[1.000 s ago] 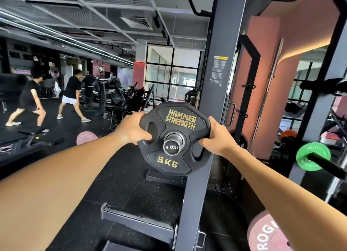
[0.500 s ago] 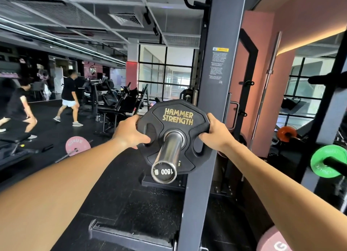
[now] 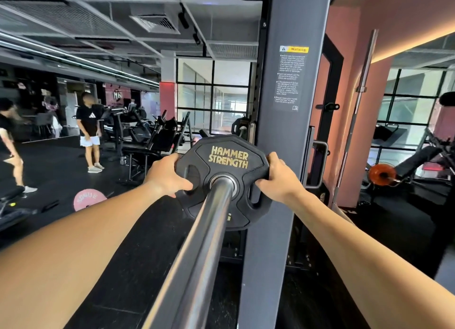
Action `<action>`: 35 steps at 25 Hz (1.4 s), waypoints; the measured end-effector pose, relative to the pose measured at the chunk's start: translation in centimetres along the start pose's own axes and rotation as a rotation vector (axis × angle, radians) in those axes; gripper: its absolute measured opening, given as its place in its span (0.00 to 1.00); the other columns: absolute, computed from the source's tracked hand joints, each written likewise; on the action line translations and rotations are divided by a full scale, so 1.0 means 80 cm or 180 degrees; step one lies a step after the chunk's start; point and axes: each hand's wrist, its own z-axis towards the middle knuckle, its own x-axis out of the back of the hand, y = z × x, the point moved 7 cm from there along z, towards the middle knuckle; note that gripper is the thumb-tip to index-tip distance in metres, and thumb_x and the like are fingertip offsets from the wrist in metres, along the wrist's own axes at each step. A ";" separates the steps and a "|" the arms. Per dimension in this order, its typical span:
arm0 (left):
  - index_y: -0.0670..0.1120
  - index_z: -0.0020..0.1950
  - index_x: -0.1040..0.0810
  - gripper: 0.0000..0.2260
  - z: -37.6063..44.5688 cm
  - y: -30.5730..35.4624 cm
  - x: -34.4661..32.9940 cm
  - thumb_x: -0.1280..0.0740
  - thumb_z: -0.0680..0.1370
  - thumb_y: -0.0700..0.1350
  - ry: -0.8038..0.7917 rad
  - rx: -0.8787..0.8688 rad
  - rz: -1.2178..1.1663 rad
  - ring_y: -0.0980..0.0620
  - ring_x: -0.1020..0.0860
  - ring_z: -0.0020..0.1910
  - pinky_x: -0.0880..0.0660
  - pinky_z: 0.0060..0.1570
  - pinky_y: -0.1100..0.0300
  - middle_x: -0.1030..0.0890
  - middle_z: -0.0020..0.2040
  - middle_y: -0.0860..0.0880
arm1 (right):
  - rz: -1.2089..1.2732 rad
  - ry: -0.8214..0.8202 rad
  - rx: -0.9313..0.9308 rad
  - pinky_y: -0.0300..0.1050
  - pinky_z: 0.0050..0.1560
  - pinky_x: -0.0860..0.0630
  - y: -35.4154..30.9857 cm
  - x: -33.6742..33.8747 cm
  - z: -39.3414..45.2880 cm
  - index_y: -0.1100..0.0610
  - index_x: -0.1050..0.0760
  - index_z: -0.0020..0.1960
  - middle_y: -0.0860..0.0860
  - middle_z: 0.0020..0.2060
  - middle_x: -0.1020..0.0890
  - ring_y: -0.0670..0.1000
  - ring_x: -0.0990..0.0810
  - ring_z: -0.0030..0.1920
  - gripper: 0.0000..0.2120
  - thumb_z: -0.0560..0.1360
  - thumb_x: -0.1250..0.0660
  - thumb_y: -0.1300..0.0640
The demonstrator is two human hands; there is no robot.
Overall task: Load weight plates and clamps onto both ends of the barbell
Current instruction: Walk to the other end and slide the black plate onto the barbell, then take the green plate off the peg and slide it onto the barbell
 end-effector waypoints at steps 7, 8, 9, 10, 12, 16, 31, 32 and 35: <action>0.54 0.48 0.22 0.20 0.046 -0.012 -0.023 0.22 0.60 0.41 0.0063 0.0069 0.0005 0.48 0.16 0.41 0.16 0.28 0.51 0.17 0.44 0.50 | 0.0073 0.0061 -0.0119 0.50 0.44 0.31 0.020 -0.015 0.050 0.54 0.39 0.50 0.55 0.49 0.26 0.61 0.25 0.48 0.14 0.70 0.35 0.59; 0.53 0.48 0.23 0.19 0.044 -0.014 -0.023 0.22 0.61 0.42 0.0094 0.0066 0.0046 0.48 0.16 0.41 0.16 0.29 0.51 0.17 0.44 0.50 | 0.0070 0.0064 -0.0139 0.49 0.44 0.32 0.019 -0.015 0.050 0.54 0.40 0.50 0.55 0.49 0.26 0.61 0.25 0.48 0.15 0.70 0.35 0.59; 0.52 0.48 0.23 0.18 0.040 -0.014 -0.021 0.21 0.62 0.44 0.0134 0.0053 0.0113 0.49 0.16 0.39 0.16 0.30 0.51 0.17 0.42 0.50 | 0.0059 0.0064 -0.0159 0.49 0.45 0.32 0.017 -0.014 0.049 0.54 0.40 0.51 0.55 0.50 0.27 0.61 0.26 0.47 0.15 0.70 0.34 0.58; 0.52 0.48 0.23 0.18 0.034 -0.012 -0.017 0.20 0.63 0.46 0.0162 0.0026 0.0205 0.49 0.16 0.37 0.16 0.32 0.51 0.17 0.40 0.50 | 0.0017 0.0071 -0.0160 0.49 0.45 0.32 0.016 -0.012 0.044 0.55 0.39 0.52 0.56 0.51 0.28 0.61 0.26 0.47 0.16 0.71 0.34 0.58; 0.51 0.49 0.23 0.18 0.020 -0.004 -0.003 0.20 0.66 0.51 0.0117 -0.0048 0.0346 0.48 0.15 0.36 0.16 0.41 0.50 0.16 0.39 0.50 | -0.0067 0.0119 -0.0106 0.49 0.46 0.30 0.013 -0.007 0.027 0.55 0.37 0.55 0.56 0.53 0.28 0.59 0.27 0.47 0.17 0.71 0.32 0.57; 0.50 0.61 0.22 0.20 -0.028 0.026 0.051 0.23 0.72 0.51 0.0080 -0.0214 0.0434 0.45 0.20 0.44 0.20 0.55 0.49 0.16 0.50 0.49 | -0.0058 0.0386 -0.0069 0.47 0.49 0.29 0.000 0.025 -0.027 0.52 0.34 0.67 0.52 0.53 0.29 0.54 0.26 0.47 0.26 0.71 0.30 0.54; 0.48 0.56 0.18 0.11 -0.291 0.163 0.128 0.25 0.75 0.48 -0.0030 -0.0618 0.0347 0.43 0.16 0.47 0.18 0.50 0.50 0.15 0.48 0.49 | -0.0458 0.0274 -0.0135 0.44 0.47 0.24 -0.038 0.186 -0.299 0.54 0.21 0.56 0.50 0.46 0.18 0.56 0.19 0.50 0.14 0.70 0.31 0.58; 0.48 0.55 0.19 0.11 -0.299 0.180 0.124 0.25 0.75 0.48 -0.0044 -0.0658 0.0325 0.43 0.15 0.48 0.17 0.50 0.49 0.15 0.47 0.49 | -0.0483 0.0334 -0.0139 0.44 0.48 0.24 -0.034 0.203 -0.311 0.54 0.21 0.55 0.51 0.47 0.17 0.56 0.19 0.50 0.13 0.71 0.30 0.58; 0.49 0.53 0.19 0.09 -0.318 0.238 0.103 0.25 0.75 0.49 -0.0073 -0.0870 0.0315 0.46 0.16 0.44 0.18 0.49 0.51 0.15 0.45 0.50 | -0.0532 0.0471 -0.0215 0.48 0.52 0.21 -0.010 0.256 -0.342 0.53 0.20 0.54 0.53 0.49 0.15 0.57 0.18 0.49 0.11 0.72 0.31 0.56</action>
